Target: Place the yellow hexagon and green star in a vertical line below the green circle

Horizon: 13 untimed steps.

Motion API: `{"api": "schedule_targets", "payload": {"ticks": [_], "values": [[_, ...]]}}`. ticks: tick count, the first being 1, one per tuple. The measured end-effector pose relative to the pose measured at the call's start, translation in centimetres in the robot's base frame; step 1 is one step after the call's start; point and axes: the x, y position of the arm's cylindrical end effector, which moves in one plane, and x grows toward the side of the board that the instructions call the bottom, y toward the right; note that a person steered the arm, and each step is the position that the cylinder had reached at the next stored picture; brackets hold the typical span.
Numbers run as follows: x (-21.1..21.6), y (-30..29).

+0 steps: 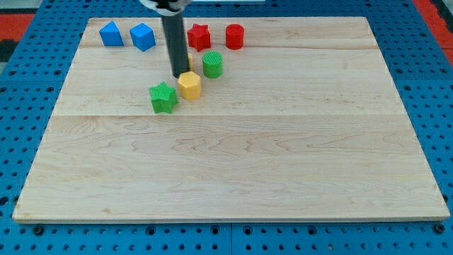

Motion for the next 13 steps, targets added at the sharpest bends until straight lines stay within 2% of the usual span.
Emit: {"api": "schedule_targets", "payload": {"ticks": [2, 5, 8, 9, 10, 12, 13], "values": [[-0.3, 4.8], [0.5, -2.8], [6.3, -4.1], [6.5, -8.3], [10.9, -8.8], [11.1, -0.7], [10.7, -4.8]]}}
